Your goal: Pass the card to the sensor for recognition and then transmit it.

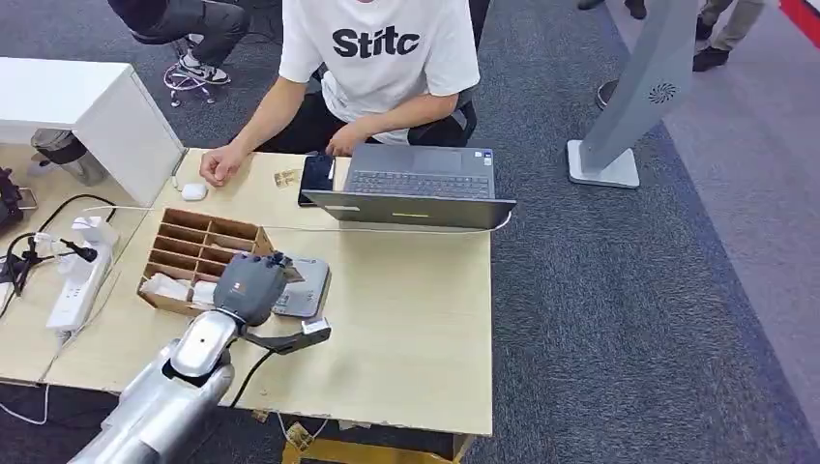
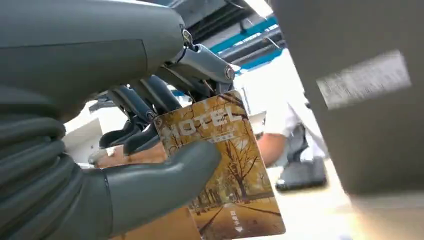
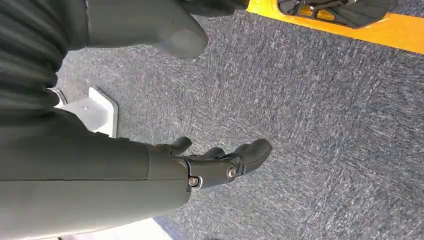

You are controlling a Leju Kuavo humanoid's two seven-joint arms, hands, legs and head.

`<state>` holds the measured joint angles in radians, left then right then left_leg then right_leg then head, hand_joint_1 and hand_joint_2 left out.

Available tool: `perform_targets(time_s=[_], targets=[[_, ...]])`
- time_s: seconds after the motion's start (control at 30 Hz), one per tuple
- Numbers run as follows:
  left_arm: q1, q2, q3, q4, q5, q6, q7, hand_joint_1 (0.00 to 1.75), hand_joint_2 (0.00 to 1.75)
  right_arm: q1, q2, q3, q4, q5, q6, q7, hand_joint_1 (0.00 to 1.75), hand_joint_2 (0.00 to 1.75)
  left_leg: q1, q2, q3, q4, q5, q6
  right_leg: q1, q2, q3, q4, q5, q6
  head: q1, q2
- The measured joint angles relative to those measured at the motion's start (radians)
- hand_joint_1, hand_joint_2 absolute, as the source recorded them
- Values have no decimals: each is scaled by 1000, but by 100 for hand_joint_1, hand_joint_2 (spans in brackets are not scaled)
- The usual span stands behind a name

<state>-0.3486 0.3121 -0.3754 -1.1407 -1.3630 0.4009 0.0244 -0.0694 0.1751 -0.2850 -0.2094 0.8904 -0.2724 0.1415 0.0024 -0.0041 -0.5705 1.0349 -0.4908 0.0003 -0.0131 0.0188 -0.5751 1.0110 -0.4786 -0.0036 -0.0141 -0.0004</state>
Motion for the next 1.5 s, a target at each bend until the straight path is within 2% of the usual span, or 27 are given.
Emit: perform_targets(time_s=[0.27, 0.5, 0.77, 1.07, 1.1, 1.13, 1.43, 1.47, 1.5], targets=[[-76, 56, 88, -140, 51, 6, -14, 175, 175, 0, 0, -11, 0, 9, -5, 1, 0, 175, 0, 0, 0, 0, 1, -1, 0, 0, 0, 0, 0, 0, 0, 0], [-167, 109, 150, -189, 56, 0, -14, 175, 175, 0, 3, -13, 0, 22, -6, 10, 0, 175, 0, 0, 0, 0, 1, -1, 0, 0, 0, 1, 0, 0, 0, 0], [-217, 114, 170, -200, 58, -6, -14, 175, 175, 0, 3, -13, 0, 31, -6, 17, 0, 175, 0, 0, 0, 0, 1, -1, 0, 0, 0, 0, 0, 0, 0, 0], [-217, 89, 169, -200, 45, 3, -14, 175, 175, 0, 4, -14, 0, 35, -7, 20, 0, 175, 0, 0, 0, 0, 1, -1, 0, 1, -1, 0, 0, 0, 0, 0], [-217, 87, 169, -200, 45, 3, -14, 61, 175, 0, 4, -14, 0, 35, -7, 20, 0, 175, 0, 0, 0, 0, 1, -1, 0, 1, -1, 0, 0, -1, 0, 0], [-217, 84, 169, -200, 45, 3, -14, 0, 175, 0, 4, -14, 0, 36, -7, 20, 0, 175, 0, 0, 0, 0, 1, -1, 0, 1, -1, 0, 0, -1, 0, 0], [-194, 57, 166, -219, 34, 48, 4, 0, 175, 0, 5, -20, 0, 33, -9, 20, 0, 175, 0, 0, 0, 0, 1, -1, 0, 1, -1, 0, 0, -1, 0, 0], [-187, 53, 166, -224, 59, 30, 5, 0, 175, 1, 5, -21, 0, 32, -10, 20, 0, 175, 0, 0, 0, 0, 1, -1, 0, 1, -1, 0, 0, -1, 0, 0], [-179, 45, 166, -233, 97, -20, 10, 0, 175, 1, 5, -23, 0, 30, -11, 20, 0, 175, 0, 0, 0, 0, 1, -1, 0, 0, -1, 0, 0, -1, 0, 0]])
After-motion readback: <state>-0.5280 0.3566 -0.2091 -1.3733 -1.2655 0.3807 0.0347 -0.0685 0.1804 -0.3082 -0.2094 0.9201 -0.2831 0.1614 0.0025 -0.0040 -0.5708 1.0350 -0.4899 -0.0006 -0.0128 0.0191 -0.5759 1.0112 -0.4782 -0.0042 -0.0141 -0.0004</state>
